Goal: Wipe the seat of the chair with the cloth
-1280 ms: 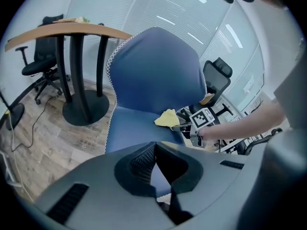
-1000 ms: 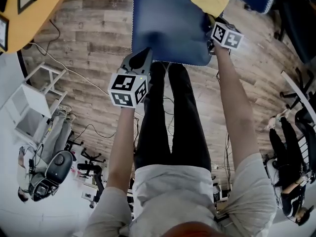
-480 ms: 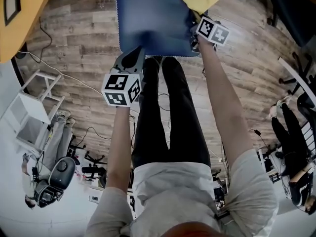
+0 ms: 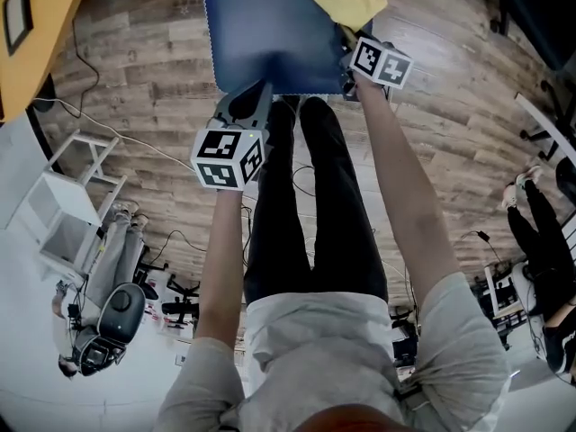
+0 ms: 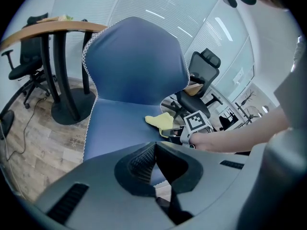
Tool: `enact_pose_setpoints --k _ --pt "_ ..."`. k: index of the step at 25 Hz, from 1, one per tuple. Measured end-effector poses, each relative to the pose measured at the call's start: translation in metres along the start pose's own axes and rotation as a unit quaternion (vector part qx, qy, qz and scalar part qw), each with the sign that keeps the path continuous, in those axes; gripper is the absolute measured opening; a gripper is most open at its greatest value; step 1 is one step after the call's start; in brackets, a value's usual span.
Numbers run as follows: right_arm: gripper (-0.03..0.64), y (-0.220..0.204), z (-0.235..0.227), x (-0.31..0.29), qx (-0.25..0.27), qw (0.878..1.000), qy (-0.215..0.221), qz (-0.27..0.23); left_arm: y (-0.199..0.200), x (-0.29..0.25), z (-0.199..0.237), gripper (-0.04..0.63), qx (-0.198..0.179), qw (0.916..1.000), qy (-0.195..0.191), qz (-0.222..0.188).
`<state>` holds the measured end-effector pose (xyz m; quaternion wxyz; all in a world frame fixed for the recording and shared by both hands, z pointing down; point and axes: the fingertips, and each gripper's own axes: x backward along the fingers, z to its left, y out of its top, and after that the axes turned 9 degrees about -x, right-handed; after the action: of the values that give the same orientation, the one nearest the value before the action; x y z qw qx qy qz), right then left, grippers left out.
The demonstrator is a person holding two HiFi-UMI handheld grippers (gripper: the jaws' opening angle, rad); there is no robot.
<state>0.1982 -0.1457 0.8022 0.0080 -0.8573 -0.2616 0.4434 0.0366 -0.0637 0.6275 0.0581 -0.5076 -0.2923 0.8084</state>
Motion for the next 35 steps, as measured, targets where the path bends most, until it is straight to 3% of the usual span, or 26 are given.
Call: enact_pose_setpoints --k 19,30,35 --pt "0.063 -0.110 -0.019 0.052 -0.038 0.999 -0.001 0.033 -0.005 -0.011 -0.047 0.026 -0.059 0.9973 -0.042 0.007" --pt "0.063 -0.166 -0.031 0.073 -0.068 0.997 -0.013 0.022 -0.019 0.013 -0.063 0.026 -0.072 0.9949 -0.070 -0.003" --pt "0.063 -0.187 -0.041 0.080 -0.068 0.997 -0.010 0.045 -0.029 0.024 -0.066 0.026 -0.062 0.9950 -0.078 -0.006"
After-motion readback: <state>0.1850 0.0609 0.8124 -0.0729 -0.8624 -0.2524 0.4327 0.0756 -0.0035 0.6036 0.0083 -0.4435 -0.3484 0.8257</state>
